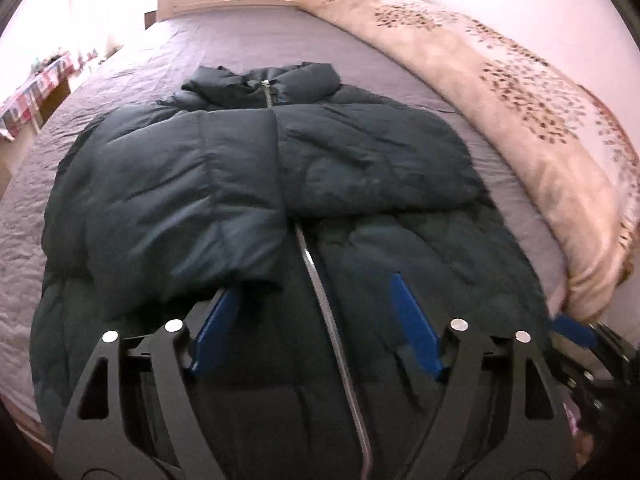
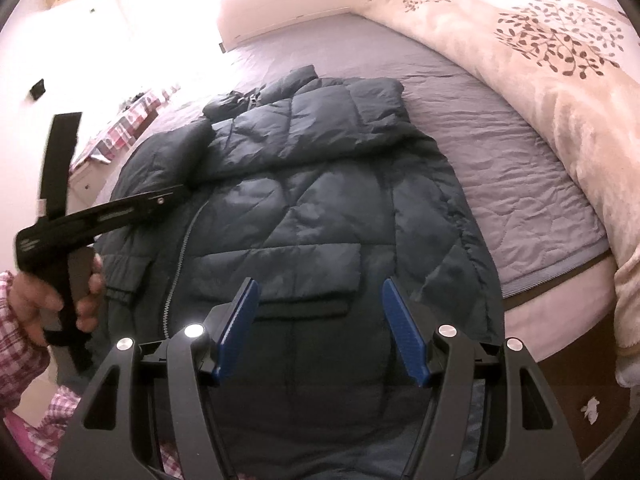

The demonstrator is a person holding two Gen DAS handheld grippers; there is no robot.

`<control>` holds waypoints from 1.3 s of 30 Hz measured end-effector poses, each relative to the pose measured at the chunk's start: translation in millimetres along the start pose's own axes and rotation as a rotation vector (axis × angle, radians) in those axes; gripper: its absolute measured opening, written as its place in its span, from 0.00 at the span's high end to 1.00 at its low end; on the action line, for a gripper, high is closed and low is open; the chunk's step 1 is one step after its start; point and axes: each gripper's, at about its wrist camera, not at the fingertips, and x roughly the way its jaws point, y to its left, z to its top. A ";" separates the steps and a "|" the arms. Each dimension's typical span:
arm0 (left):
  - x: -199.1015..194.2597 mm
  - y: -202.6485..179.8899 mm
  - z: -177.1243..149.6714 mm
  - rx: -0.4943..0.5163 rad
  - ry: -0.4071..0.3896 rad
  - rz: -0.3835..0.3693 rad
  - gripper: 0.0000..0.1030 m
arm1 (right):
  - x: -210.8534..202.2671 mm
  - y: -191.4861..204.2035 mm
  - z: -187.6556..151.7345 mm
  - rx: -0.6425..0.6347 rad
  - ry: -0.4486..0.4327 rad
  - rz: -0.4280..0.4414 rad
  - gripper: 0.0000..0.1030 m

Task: Fold large clothes

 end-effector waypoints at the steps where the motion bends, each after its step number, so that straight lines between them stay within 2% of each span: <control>1: -7.4 0.9 -4.9 -0.007 0.003 -0.018 0.25 | 0.3 2.6 0.3 -0.005 0.001 0.000 0.37; 6: -48.5 16.2 -29.0 -0.050 -0.034 -0.043 0.25 | 0.5 22.0 4.5 -0.058 0.002 0.007 0.37; 8: -65.7 24.4 -41.2 -0.058 -0.074 0.006 0.25 | 0.7 36.8 9.3 -0.103 -0.009 0.016 0.35; 10: -82.6 33.9 -55.1 -0.056 -0.116 0.103 0.25 | 2.9 54.0 15.6 -0.152 -0.017 0.031 0.34; 13: -98.3 48.8 -69.8 -0.099 -0.141 0.193 0.25 | 10.9 85.9 25.8 -0.238 -0.024 0.063 0.34; 17: -116.8 72.8 -91.1 -0.219 -0.154 0.225 0.25 | 27.4 136.4 37.8 -0.364 -0.022 0.117 0.34; 21: -128.9 88.8 -105.3 -0.268 -0.175 0.268 0.25 | 50.1 187.4 47.3 -0.478 -0.013 0.142 0.29; 25: -138.1 105.2 -113.0 -0.307 -0.198 0.281 0.25 | 74.0 235.2 53.6 -0.571 -0.002 0.156 0.27; 29: -140.2 119.5 -119.1 -0.343 -0.200 0.279 0.25 | 96.4 276.5 47.8 -0.705 -0.033 0.088 0.23; 36: -138.5 134.2 -126.9 -0.395 -0.196 0.266 0.25 | 148.6 293.8 37.8 -0.804 0.000 -0.095 0.23; 38: -137.1 136.7 -127.6 -0.401 -0.193 0.264 0.25 | 159.9 290.5 36.0 -0.822 0.004 -0.147 0.35; 39: -136.6 137.3 -127.5 -0.403 -0.191 0.264 0.25 | 162.8 288.7 36.4 -0.827 0.008 -0.170 0.49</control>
